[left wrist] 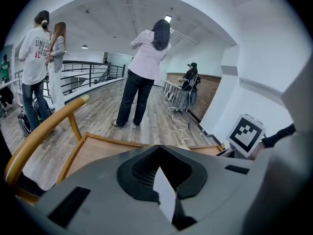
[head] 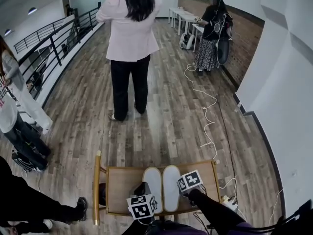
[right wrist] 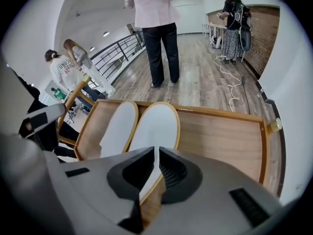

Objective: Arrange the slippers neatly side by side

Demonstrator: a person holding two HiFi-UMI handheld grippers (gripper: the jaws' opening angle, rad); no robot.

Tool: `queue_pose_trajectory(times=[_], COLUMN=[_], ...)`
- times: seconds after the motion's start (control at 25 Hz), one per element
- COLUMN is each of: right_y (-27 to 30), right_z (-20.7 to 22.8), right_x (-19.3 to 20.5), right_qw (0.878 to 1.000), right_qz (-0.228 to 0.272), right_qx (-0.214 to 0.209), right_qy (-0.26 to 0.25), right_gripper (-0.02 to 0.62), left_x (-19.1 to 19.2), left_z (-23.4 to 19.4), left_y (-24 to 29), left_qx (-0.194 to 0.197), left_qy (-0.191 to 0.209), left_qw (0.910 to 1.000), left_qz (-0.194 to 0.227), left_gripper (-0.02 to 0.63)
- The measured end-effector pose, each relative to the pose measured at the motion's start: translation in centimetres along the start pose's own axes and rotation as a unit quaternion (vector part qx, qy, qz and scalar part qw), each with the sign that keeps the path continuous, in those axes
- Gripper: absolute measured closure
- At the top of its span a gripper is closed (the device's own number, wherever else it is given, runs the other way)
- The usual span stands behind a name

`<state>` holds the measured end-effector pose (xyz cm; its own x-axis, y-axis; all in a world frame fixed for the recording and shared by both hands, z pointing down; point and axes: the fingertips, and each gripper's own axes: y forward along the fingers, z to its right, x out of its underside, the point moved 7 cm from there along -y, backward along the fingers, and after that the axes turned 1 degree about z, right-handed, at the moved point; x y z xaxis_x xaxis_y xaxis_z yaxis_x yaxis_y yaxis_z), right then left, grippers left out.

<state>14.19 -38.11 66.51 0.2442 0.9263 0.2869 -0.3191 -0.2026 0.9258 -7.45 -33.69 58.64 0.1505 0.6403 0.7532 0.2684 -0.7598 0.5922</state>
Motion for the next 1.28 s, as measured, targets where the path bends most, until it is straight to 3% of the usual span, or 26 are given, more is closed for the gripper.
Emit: queue_pose_trajectory(times=[0.12, 0.24, 0.52, 0.88, 1.28], right_y=[-1.9, -4.0, -5.6, -7.6, -8.5], right_z=[0.0, -1.1, -4.8, -6.0, -6.9], right_x=[-1.1, -3.1, -4.8, -4.3, -3.6], right_qw=[0.999, 0.994, 0.970, 0.953, 0.947], right_qz=[0.036, 0.109, 0.245, 0.299, 0.315], right_qx=[-0.018, -0.026, 0.004, 0.035, 0.040], right_qy=[0.011, 0.005, -0.004, -0.044, -0.050], right_gripper=[0.586, 0.587, 0.588, 0.598, 0.598], left_x=[-0.4, -1.1, -3.3, -4.0, -3.1], left_z=[0.5, 1.2, 3.1, 4.2, 4.6], left_y=[0.4, 1.1, 2.7, 2.8, 2.1], left_qx=[0.005, 0.011, 0.025, 0.028, 0.033], left_qy=[0.005, 0.015, 0.056, 0.080, 0.079], left_qw=[1.0000, 0.9998, 0.9981, 0.9964, 0.9963], left_qz=[0.002, 0.005, 0.009, 0.004, 0.012], left_gripper=[0.607, 0.607, 0.607, 0.607, 0.607])
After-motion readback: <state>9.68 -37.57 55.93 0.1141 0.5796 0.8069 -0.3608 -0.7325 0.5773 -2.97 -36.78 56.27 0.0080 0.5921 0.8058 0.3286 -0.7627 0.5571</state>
